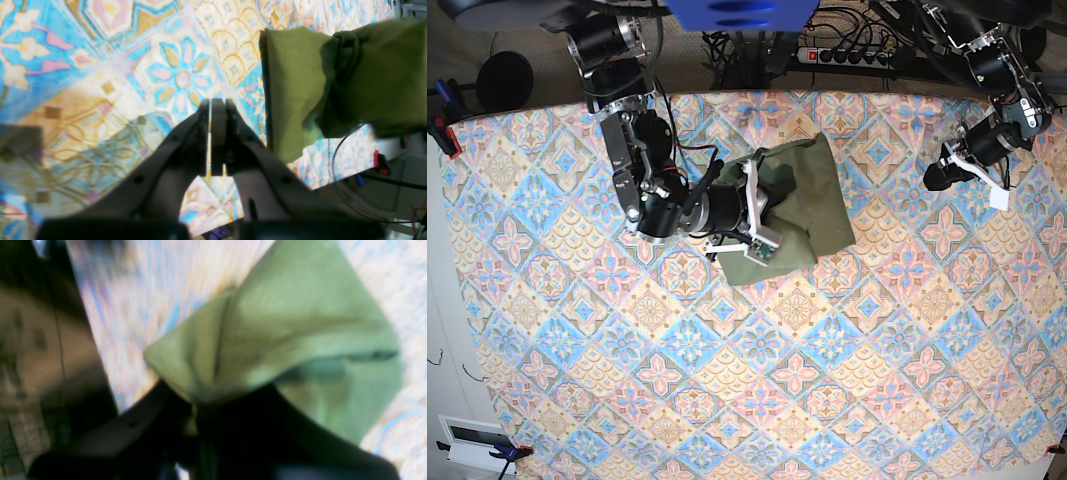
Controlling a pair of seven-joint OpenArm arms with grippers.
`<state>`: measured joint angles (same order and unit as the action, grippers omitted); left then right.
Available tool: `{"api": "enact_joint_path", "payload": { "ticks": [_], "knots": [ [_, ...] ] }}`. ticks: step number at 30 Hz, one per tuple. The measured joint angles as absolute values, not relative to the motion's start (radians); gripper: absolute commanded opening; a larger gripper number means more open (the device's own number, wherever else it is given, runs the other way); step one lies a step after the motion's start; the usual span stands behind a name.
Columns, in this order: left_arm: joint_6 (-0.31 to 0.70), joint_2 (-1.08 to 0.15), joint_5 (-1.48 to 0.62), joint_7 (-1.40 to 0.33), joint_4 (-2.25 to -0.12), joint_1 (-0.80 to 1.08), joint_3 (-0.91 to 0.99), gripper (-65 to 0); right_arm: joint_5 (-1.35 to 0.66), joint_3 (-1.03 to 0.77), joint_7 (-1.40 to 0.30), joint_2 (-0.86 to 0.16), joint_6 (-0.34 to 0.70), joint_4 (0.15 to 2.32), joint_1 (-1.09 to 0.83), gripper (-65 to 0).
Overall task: Layout the t-shirt on the table in an organized manner, then fold the t-shirt properly
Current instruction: 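Fold the strip end with the right gripper over toward the middle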
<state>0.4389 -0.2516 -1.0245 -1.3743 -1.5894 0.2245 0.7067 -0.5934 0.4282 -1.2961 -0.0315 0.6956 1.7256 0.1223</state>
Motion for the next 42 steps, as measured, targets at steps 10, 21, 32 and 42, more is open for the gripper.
{"api": "enact_joint_path", "payload": {
  "ticks": [10, 21, 32, 42],
  "knots": [
    [0.439, -0.247, -1.024, -1.377, -1.589, 0.228, 0.706, -65.0, -0.472, 0.582, -1.190, -0.037, 0.695, 1.625, 0.169, -38.9],
    [0.439, -0.218, -1.024, -1.379, -1.589, 0.222, 0.706, -65.0, -0.471, 0.639, -1.110, -0.067, 0.696, 1.730, 0.202, -35.4],
    [0.438, -0.237, -1.022, -1.380, -1.599, 0.249, 0.597, -65.0, -0.273, 0.636, -1.021, -0.067, 0.696, 1.719, 0.213, -37.4],
    [0.439, -0.279, -0.995, -1.304, -1.654, 0.255, 0.458, -65.0, -0.266, 0.641, -0.971, -0.064, 0.702, 1.589, 0.276, -47.6]
  ]
}}
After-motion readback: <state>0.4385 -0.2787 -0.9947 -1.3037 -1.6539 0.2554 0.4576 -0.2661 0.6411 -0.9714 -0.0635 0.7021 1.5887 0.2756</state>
